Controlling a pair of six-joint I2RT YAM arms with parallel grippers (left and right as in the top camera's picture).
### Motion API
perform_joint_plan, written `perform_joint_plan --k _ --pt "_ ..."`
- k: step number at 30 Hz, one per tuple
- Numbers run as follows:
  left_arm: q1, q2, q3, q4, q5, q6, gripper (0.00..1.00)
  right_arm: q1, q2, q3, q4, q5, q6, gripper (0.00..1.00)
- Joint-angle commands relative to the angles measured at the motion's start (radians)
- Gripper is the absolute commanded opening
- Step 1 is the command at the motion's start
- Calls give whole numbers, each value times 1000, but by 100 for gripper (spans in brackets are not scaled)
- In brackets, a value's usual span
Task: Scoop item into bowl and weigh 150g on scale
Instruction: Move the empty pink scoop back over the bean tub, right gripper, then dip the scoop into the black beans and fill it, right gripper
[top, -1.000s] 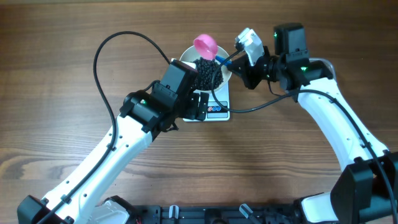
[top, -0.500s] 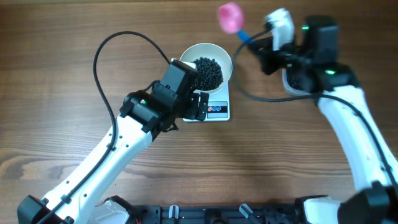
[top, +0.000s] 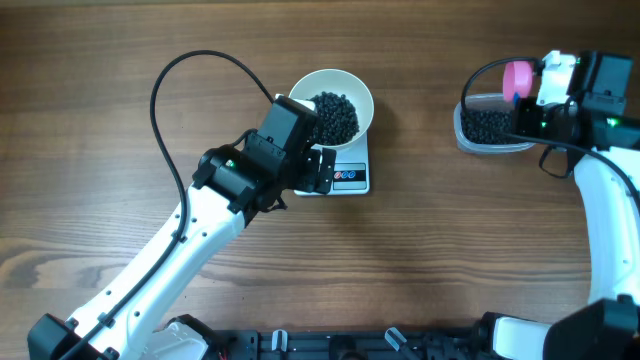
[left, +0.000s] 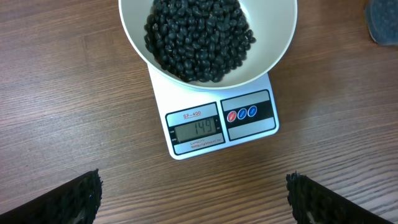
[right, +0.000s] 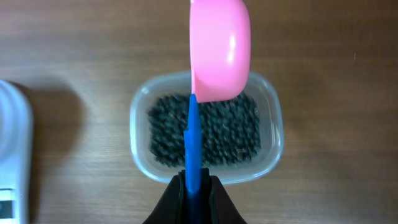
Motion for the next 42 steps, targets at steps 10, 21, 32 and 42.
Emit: perform_joint_plan --k 10,21,32,42 --pt "-4 -14 -6 0 9 -9 100 -1 32 5 15 53 -29 4" --pt "-4 -14 -6 0 9 -9 100 0 141 5 -26 -42 -44 4" --pt "-4 -14 -6 0 8 -9 100 -1 101 5 -78 -60 -72 4" --pt "-4 -14 -6 0 8 -9 100 -1 21 2 -132 -60 -139 4"
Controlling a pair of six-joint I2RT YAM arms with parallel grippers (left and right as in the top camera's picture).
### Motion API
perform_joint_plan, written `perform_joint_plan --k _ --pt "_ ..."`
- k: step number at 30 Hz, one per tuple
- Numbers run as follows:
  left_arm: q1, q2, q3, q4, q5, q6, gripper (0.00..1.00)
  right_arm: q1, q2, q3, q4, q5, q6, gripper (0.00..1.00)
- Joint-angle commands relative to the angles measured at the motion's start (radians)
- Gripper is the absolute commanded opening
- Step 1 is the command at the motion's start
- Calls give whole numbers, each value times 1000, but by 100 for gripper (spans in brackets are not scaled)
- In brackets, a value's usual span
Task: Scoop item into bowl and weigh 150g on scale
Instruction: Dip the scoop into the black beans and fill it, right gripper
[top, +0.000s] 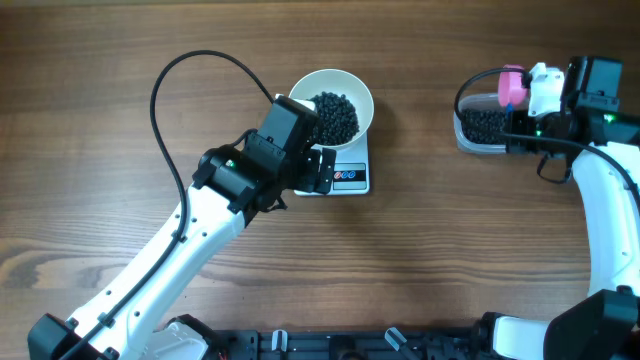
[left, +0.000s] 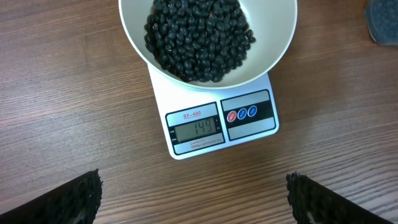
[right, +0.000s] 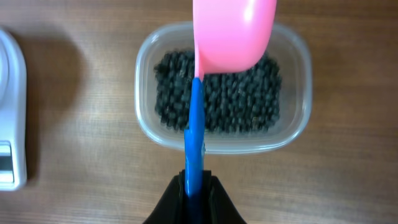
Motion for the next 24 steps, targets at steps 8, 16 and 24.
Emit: perform_joint_plan --k 8,16,24 --pt "-4 -14 -6 0 8 -9 100 0 57 -49 -32 -21 -67 4" --pt "-4 -14 -6 0 8 -9 100 -1 74 -80 -6 -20 -68 4" --pt "-4 -14 -6 0 8 -9 100 0 139 -80 3 -44 -69 4"
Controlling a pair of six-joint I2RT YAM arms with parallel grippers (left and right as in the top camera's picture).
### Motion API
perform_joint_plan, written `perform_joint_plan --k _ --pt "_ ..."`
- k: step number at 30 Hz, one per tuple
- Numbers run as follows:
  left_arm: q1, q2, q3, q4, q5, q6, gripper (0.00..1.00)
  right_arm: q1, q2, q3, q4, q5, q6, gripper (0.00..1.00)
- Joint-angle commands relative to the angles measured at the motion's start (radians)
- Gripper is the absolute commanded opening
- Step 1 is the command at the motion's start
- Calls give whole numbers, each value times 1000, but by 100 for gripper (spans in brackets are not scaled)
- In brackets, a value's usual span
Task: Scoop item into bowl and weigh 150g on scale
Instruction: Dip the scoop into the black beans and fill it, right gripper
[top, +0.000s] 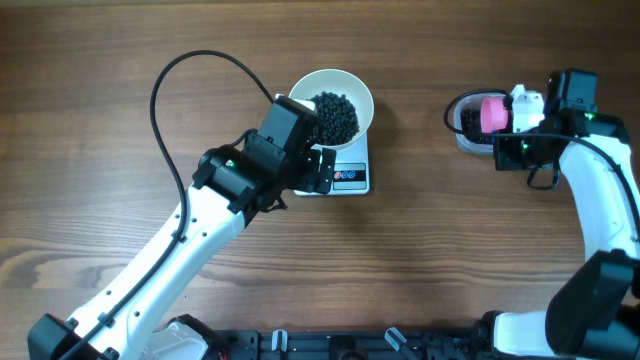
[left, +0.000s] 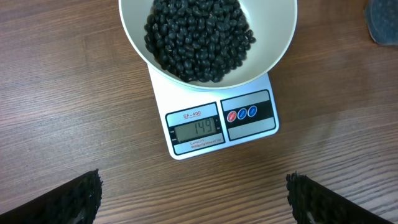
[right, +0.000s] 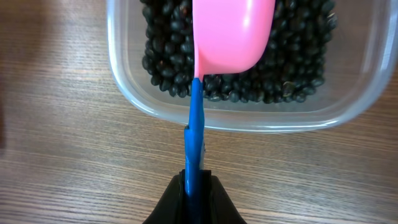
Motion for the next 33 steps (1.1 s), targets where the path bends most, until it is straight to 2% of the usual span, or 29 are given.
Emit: perform_joint_plan --k 1,5,18,23,33 --pt "-4 -14 -6 0 9 -9 100 0 50 -5 -3 -73 -19 4" --pt "-4 -14 -6 0 9 -9 100 3 54 -5 -10 -164 -21 4" --pt "-4 -14 -6 0 9 -9 100 2 -34 -4 -21 -150 -21 4" --pt "-4 -14 -6 0 9 -9 100 2 -44 -4 -34 -249 -48 4" --pt "-4 -14 -6 0 8 -9 100 -16 -44 -5 -34 -246 -45 4"
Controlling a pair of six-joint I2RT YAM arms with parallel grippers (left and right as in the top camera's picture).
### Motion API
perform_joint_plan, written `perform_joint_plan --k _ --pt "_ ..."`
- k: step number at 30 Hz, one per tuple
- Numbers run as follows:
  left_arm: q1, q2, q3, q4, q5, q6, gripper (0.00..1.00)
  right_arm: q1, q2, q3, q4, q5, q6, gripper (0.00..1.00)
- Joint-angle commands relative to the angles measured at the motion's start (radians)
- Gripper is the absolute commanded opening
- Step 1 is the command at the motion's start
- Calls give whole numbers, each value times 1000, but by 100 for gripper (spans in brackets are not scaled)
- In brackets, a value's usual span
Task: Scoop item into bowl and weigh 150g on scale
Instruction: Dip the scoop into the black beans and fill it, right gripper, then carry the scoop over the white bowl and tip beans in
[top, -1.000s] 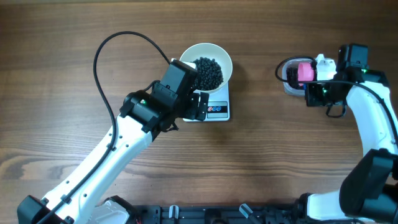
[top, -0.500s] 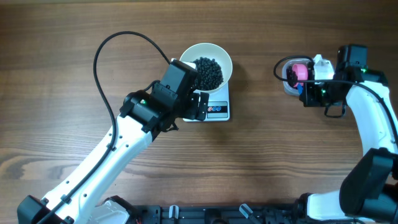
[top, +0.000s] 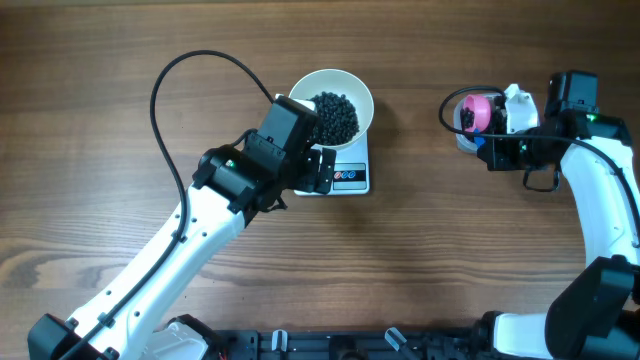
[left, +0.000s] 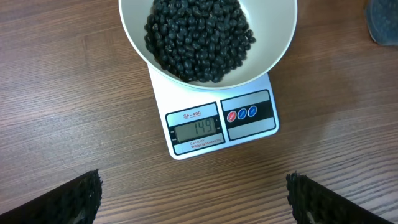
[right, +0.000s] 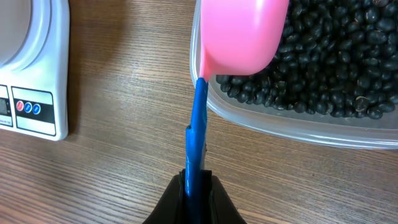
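Note:
A white bowl of black beans sits on the white scale, whose display reads 149. My left gripper hangs open over bare table in front of the scale, nothing between its fingers. My right gripper is shut on the blue handle of a pink scoop. The scoop's back faces the camera, over the left end of a clear tub of black beans. In the overhead view the scoop is at the tub's left edge.
A black cable loops over the table left of the bowl. The right arm's cable hangs near the tub. Wooden table stretches between scale and tub.
My right gripper has moved left with the scoop: the tub now sits right of the scoop and the scale's corner shows at the left. The left arm, bowl and reading are unchanged.
The scale read 149 throughout and my left gripper stayed open before it. My right gripper held the pink scoop above the bean tub, then lower and closer over the beans, and now at the tub's left end.

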Motion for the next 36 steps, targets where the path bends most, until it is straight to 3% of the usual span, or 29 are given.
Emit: perform_joint_plan --k 1,11,22,30,36 --pt "-4 -14 -6 0 9 -9 100 -26 -19 -5 -2 -51 -23 4" --pt "-4 -14 -6 0 9 -9 100 -185 -19 -5 -20 -212 14 4" --pt "-4 -14 -6 0 9 -9 100 -370 -19 -5 -50 -612 71 4" --pt "-4 -14 -6 0 9 -9 100 -335 -19 -5 -31 -835 120 4" --pt "-4 -14 -6 0 9 -9 100 -214 -19 -5 123 -859 276 4"
